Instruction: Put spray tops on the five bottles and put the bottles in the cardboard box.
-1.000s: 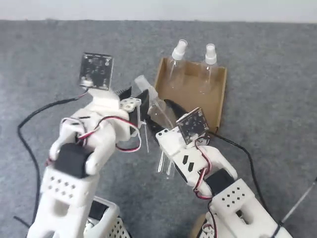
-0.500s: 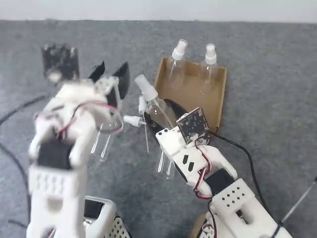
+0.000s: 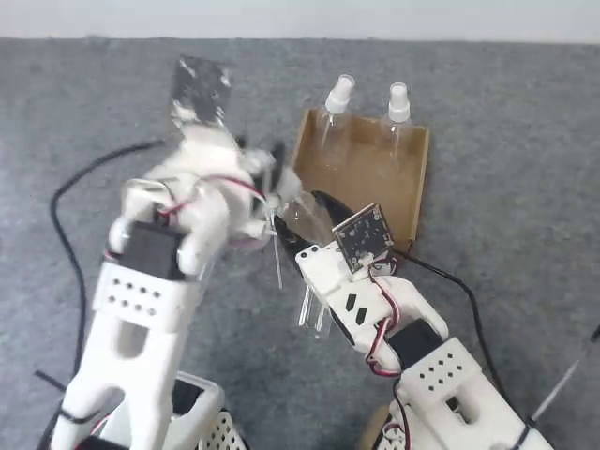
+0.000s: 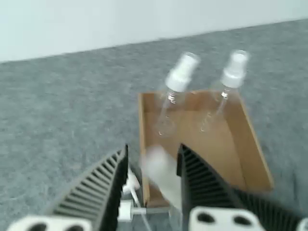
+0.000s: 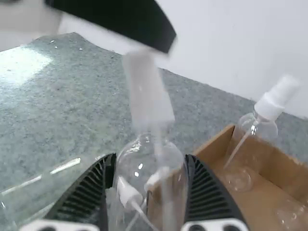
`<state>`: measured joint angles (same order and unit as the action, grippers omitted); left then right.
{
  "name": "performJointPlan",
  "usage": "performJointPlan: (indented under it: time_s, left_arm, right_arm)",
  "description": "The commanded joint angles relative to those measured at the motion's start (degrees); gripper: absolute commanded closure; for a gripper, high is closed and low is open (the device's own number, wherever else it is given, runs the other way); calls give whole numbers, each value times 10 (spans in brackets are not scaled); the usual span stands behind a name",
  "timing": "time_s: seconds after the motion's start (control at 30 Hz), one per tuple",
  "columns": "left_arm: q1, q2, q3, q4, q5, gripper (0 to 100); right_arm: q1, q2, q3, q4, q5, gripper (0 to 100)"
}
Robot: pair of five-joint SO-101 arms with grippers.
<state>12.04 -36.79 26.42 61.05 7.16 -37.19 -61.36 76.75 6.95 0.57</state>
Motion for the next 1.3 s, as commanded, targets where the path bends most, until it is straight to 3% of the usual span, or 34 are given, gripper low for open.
performJointPlan:
  time_s: [0.0,0.1,0.3,0.4,0.5,0.6,0.77,0.93,1.03,1.27]
  left_arm:
    - [11,-27,16,4,-6,848]
    - [-4,-42,14,-4,-9,847]
    - [-101,-94,-60,1,-8,844]
    - [-127,-125,-76,35,-11,844]
    - [-125,-150,-37,90,-32,844]
    - [-124,-182,47,95,-35,844]
    - [-102,-279,203,40,-35,815]
    - [-29,-377,298,39,-36,735]
    - [-4,-418,327,32,-36,720]
    - [8,-431,416,-89,-57,720]
  right_arm:
    - [7,-18,-12,-12,-5,993]
    - [7,-18,-12,-12,-5,993]
    - [7,-18,-12,-12,-5,993]
    - [9,-18,-16,-12,-5,993]
    - [10,-17,-27,-10,-5,993]
    - [10,0,-69,5,-6,993]
    - [15,106,-204,53,-9,993]
    - [15,240,-342,81,-12,993]
    - [13,297,-414,123,-57,993]
    - [12,281,-491,263,-71,993]
